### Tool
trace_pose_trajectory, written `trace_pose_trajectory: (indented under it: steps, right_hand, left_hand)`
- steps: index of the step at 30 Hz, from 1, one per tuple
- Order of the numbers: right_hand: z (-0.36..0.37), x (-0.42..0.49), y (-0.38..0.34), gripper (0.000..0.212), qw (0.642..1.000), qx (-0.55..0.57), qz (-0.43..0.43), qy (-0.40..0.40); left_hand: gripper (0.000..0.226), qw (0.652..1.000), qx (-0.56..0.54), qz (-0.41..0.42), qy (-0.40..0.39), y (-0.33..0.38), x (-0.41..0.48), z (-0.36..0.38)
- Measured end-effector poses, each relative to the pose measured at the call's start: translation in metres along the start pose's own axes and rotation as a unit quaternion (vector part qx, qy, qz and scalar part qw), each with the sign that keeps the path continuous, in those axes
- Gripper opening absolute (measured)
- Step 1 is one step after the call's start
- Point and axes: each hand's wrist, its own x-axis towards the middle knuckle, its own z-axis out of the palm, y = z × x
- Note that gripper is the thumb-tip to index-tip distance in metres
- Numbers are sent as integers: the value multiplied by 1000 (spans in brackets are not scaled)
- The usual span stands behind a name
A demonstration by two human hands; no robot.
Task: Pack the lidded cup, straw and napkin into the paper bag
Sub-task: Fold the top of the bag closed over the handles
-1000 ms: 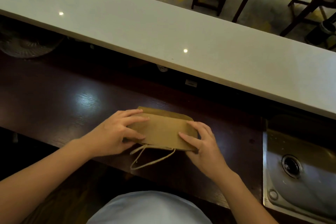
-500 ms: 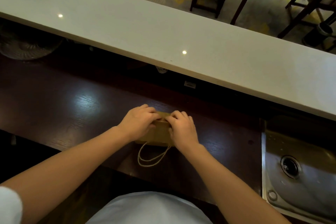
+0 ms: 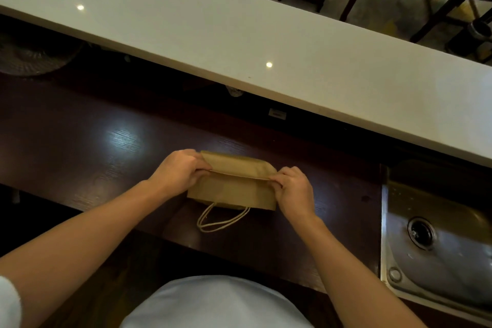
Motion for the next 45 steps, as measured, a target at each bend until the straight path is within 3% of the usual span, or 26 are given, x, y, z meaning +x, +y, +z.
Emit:
trace_pose_trajectory:
  steps: [4,8,10,13,15,18,21,23,25,32,34,40,45]
  right_hand:
    - [9,-8,9,15,998,55,41,2]
    - [18,-15,19,43,948,273,165,-13]
    - [25,-16,21,55,916,351,192,-38]
    - [38,-18,11,40,845,477,232,-71]
    - [47,-19,-2,38,805,528,264,-59]
    - [46,-18,-19,39,798,534,275,-40]
    - [24,-16,-35,41,815,512,268,-40]
    - [-2,-10,-48,43,833,491,255,-18]
    - [-37,-4,-64,44,852,469,230,18]
    - [-163,49,-92,32,877,427,146,164]
    - [-188,76,-92,22,883,406,144,186]
    - [-219,148,-68,19,896,357,187,185]
    - [-210,173,-32,20,900,329,249,143]
  left_hand:
    - [14,998,-39,-31,41,-12,-13,9]
    - [18,969,-160,-150,112,-17,-25,28]
    - [23,933,-271,-211,109,-16,-29,37]
    - [30,842,-472,-248,87,-3,-32,51]
    - [30,775,-556,-272,124,8,-31,64]
    - [36,712,-618,-285,170,24,-20,62]
    - [43,719,-614,-286,156,37,-13,33]
    - [45,754,-578,-275,149,49,-7,3]
    - [46,780,-556,-236,164,66,2,-32]
    - [44,795,-550,-103,232,105,71,-143]
    - [39,822,-503,-89,251,114,102,-162]
    - [42,854,-470,-70,213,121,191,-180]
    - [43,857,-473,-124,164,115,232,-144]
